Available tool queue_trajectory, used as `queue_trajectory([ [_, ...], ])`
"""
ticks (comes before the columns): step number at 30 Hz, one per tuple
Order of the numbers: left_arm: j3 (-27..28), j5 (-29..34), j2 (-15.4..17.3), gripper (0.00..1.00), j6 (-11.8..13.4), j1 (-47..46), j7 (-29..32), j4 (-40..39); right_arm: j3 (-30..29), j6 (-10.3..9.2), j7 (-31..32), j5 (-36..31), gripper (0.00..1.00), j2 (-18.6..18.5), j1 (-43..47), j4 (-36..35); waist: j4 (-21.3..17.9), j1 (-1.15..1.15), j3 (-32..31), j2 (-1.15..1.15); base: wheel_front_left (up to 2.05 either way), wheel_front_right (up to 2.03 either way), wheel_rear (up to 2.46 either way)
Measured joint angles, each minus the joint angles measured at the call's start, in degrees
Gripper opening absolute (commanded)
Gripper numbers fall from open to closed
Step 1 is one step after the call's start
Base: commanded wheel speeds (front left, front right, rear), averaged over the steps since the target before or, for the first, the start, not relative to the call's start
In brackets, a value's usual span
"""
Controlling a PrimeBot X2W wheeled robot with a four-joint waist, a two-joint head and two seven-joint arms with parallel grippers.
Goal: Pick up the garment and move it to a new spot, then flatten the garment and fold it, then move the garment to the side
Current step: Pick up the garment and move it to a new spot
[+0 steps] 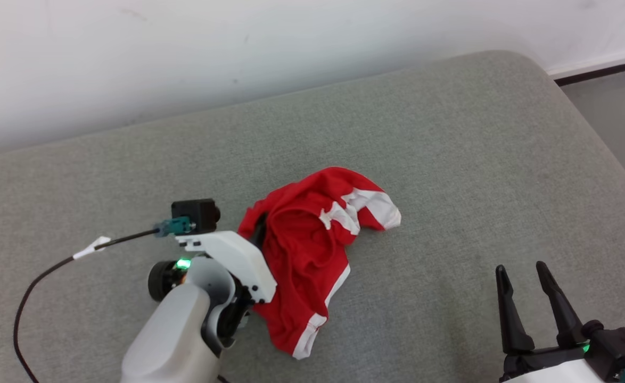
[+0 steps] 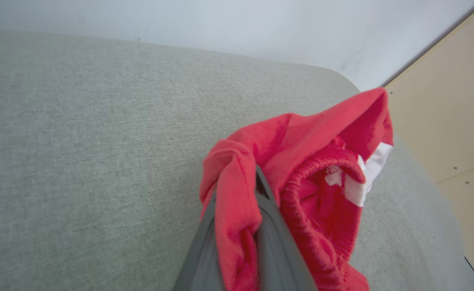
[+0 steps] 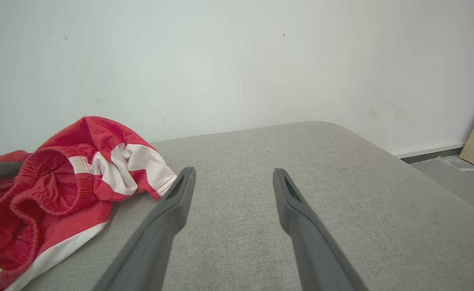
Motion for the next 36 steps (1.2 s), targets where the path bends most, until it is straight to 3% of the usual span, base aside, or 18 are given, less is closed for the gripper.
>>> queue_trajectory([
  [4,1.2,-0.5,0.1,0.00,0.0,-0.7,-3.0,6.4,0.9,0.00,0.0,-0.3,1.00,0.0,0.0,0.3,0.8,0.00,-1.1,0.00,0.00,0.00,0.00],
  [5,1.6,-0.4,0.3,0.08,0.5,-0.9,-4.1,7.7,1.0,0.00,0.0,-0.3,1.00,0.0,0.1,0.4,0.9,0.00,-1.4,0.00,0.00,0.00,0.00],
  [7,1.5,0.0,0.4,0.44,0.6,-1.2,-6.2,10.2,1.1,0.00,0.0,-0.4,1.00,0.0,0.3,0.6,1.3,0.00,-2.1,0.00,0.00,0.00,0.00],
  [8,1.4,0.1,0.4,0.79,0.5,-1.2,-7.1,11.2,1.0,0.00,0.0,-0.5,1.00,-0.1,0.5,0.7,1.5,0.00,-2.4,0.00,0.00,0.00,0.00],
  [9,1.3,0.1,0.3,1.00,0.3,-1.2,-7.8,12.2,1.1,0.00,0.0,-0.6,1.00,-0.2,0.7,0.7,1.8,0.00,-2.8,0.00,0.00,0.00,0.00],
  [17,-1.6,3.2,-0.1,1.00,-0.2,-1.2,-15.0,15.5,0.6,0.00,0.0,-0.8,1.00,-0.6,2.3,0.8,3.8,0.00,-5.3,0.00,0.00,0.00,0.00],
  [22,-2.4,4.6,0.1,1.00,0.7,0.2,-18.7,13.5,-0.7,0.00,0.0,-0.9,1.00,-0.9,3.3,0.4,5.5,0.00,-6.7,0.00,0.00,0.00,0.00],
  [29,-2.9,8.6,2.3,1.00,3.2,6.4,-20.8,4.2,-3.0,0.00,0.0,-1.5,1.00,-1.5,4.8,-0.5,8.5,0.00,-8.5,0.00,0.00,0.00,0.00],
  [36,0.4,15.0,5.1,1.00,6.5,19.0,-21.0,-12.4,-4.3,0.00,0.0,-2.7,1.00,-2.5,5.9,-1.2,10.9,0.00,-10.0,0.00,0.00,0.00,0.00],
])
